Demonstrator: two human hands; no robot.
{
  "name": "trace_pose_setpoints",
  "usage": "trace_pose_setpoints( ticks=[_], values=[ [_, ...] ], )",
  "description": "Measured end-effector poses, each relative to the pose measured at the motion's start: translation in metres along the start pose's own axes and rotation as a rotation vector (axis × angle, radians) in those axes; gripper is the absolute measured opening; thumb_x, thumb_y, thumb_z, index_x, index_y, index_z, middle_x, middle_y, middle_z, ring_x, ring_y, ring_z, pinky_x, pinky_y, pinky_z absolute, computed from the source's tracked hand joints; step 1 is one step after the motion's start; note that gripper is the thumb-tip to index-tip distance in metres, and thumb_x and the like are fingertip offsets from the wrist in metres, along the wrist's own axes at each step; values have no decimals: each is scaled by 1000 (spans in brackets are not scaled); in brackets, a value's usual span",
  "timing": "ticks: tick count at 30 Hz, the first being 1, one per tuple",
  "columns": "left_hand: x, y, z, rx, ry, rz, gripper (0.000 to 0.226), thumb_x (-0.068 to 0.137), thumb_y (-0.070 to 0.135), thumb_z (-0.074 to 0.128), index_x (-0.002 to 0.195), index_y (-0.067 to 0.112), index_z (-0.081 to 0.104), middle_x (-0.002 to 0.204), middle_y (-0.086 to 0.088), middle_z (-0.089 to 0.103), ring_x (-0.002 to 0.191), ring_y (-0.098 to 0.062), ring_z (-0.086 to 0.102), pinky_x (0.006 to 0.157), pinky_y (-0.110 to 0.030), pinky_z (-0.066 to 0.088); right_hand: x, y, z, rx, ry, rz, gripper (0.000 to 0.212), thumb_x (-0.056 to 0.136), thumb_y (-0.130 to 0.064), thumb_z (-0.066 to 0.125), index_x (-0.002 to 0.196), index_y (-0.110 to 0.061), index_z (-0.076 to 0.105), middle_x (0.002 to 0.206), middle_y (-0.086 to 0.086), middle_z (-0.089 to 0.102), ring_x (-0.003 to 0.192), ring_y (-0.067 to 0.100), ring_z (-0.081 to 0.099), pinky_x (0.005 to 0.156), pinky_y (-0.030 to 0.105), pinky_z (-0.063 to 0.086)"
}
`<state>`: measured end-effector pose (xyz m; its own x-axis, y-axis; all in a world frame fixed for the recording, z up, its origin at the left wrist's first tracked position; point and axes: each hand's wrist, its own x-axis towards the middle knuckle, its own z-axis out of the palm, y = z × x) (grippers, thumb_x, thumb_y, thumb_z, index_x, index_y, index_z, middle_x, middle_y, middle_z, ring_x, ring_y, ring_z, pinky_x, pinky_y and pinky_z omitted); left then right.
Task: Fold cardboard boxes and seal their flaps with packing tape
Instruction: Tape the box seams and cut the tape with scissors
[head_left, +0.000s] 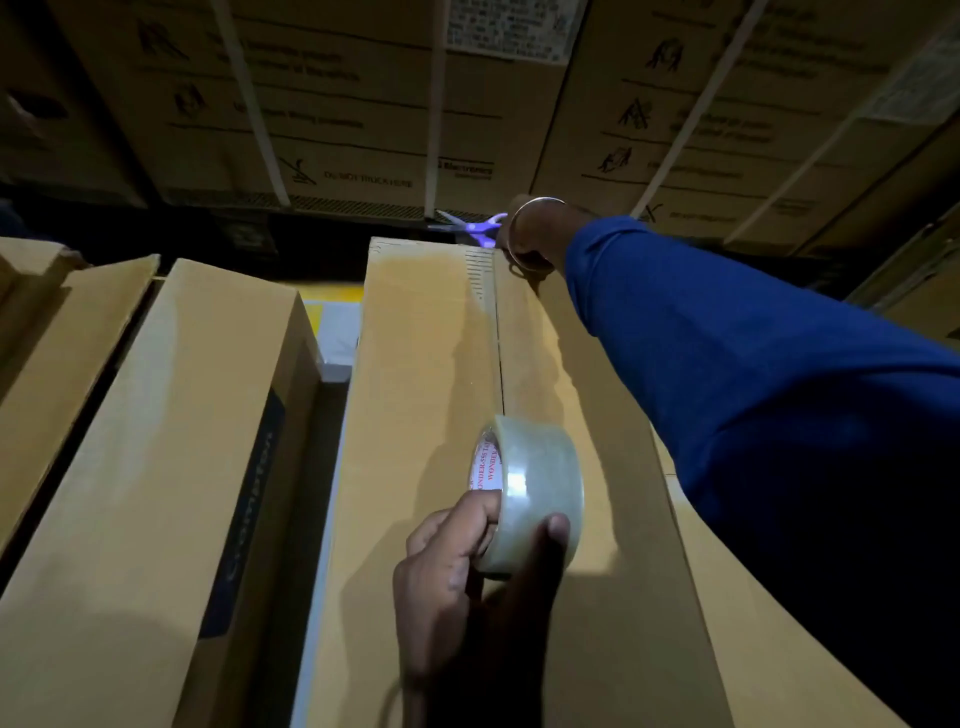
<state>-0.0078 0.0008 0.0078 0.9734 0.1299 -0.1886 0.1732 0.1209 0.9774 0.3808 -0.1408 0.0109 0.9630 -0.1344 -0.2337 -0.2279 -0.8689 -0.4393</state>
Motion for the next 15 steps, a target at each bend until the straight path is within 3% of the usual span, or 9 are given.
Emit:
trace_pose_setpoints(
  ticks=[2, 4, 6, 8, 10, 11, 13, 15],
  values=[
    [0, -2, 1, -2, 0, 29, 61, 65, 78, 79, 89, 22, 73, 69, -3, 62, 79, -35, 56, 66, -39, 49, 8, 7, 4, -128, -68, -10, 8, 97, -19, 65, 100, -12, 64, 95, 3, 64, 71, 14, 54, 54, 20, 51],
    [1, -4, 0, -4, -2, 42, 58, 64, 76, 79, 86, 22, 74, 68, 0, 60, 77, -27, 52, 67, -30, 42, 1, 9, 7, -56, -127, -62, 6, 98, -19, 63, 93, -21, 60, 94, 5, 63, 72, 15, 53, 58, 19, 54],
    [2, -5, -2, 6, -20, 55, 55, 65, 74, 79, 88, 24, 75, 70, 0, 64, 79, -29, 56, 68, -29, 44, -9, -2, 2, 41, -119, -55, 6, 102, -26, 60, 105, -31, 61, 90, 2, 62, 72, 15, 53, 68, 22, 50],
    [5, -5, -3, 71, -29, 107, 51, 70, 73, 75, 88, 25, 74, 69, 2, 66, 79, -30, 60, 66, -29, 45, -18, -3, 2, 325, -6, -111, 34, 100, -22, 64, 133, -22, 55, 95, -2, 64, 74, 13, 63, 62, 14, 49],
    [6, -4, -3, 122, -5, 159, 47, 74, 70, 71, 86, 24, 72, 64, 2, 62, 71, -27, 57, 62, -30, 43, -42, 4, -5, 529, 34, -184, 44, 100, -24, 67, 138, -15, 47, 105, 4, 67, 79, 13, 71, 65, 21, 55],
    [6, -3, -2, 114, 3, 164, 46, 75, 68, 72, 87, 24, 72, 64, 0, 61, 69, -27, 56, 61, -31, 42, -53, 7, -7, 509, -17, -209, 42, 101, -31, 65, 135, -16, 46, 105, 3, 67, 78, 9, 70, 66, 25, 56],
    [4, -2, 0, 88, -3, 160, 43, 76, 64, 73, 88, 23, 73, 65, -2, 61, 70, -27, 56, 62, -34, 43, -75, 11, -18, 319, -192, -289, 45, 102, -41, 60, 137, -19, 42, 99, -1, 62, 69, -2, 66, 62, 19, 53],
    [4, -1, 0, 78, -19, 157, 40, 79, 60, 73, 86, 21, 71, 64, -2, 60, 68, -28, 54, 61, -38, 44, -92, 13, -28, 202, -193, -368, 50, 103, -47, 58, 140, -21, 37, 97, -6, 61, 70, -5, 65, 63, 19, 50]
  ],
)
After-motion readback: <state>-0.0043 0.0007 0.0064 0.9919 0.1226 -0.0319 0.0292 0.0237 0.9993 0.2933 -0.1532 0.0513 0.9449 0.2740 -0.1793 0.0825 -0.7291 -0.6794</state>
